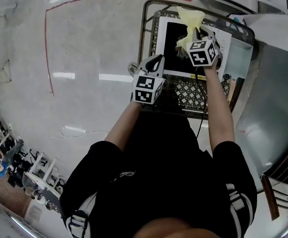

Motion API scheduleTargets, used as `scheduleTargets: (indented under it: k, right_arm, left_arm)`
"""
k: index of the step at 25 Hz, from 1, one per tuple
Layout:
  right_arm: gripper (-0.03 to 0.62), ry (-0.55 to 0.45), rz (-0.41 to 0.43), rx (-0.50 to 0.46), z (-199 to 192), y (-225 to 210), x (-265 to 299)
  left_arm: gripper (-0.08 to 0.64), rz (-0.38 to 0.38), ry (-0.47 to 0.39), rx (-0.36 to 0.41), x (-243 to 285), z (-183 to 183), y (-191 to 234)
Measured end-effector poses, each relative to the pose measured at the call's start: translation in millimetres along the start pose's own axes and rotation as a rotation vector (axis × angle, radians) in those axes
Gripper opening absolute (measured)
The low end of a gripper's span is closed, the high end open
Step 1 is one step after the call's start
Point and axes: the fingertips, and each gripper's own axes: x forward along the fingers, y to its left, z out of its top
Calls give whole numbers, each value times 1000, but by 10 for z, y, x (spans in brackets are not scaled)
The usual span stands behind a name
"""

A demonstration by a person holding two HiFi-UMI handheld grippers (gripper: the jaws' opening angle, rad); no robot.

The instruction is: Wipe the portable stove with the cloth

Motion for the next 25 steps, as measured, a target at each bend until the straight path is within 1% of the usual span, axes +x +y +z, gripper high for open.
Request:
scheduleTargets:
  k: [7, 17, 19, 22, 25]
  right_arm:
    - [21, 41, -19, 12, -184, -213, -38]
    - [21, 24, 21, 49, -234, -244, -40]
    - [21, 0, 10, 65, -203, -299, -82]
    - [21, -70, -34, 104, -145, -480, -234]
    - [21, -124, -78, 183, -255, -733, -424]
  left_arm:
    - [21, -12, -3, 9, 86, 2, -216]
    - [21, 2, -21, 38, 160, 131, -406]
    - [21, -6, -21, 54, 179, 175, -458]
    - [21, -21, -22, 78, 228, 223, -549]
    - [21, -38, -19, 104, 287, 237, -694]
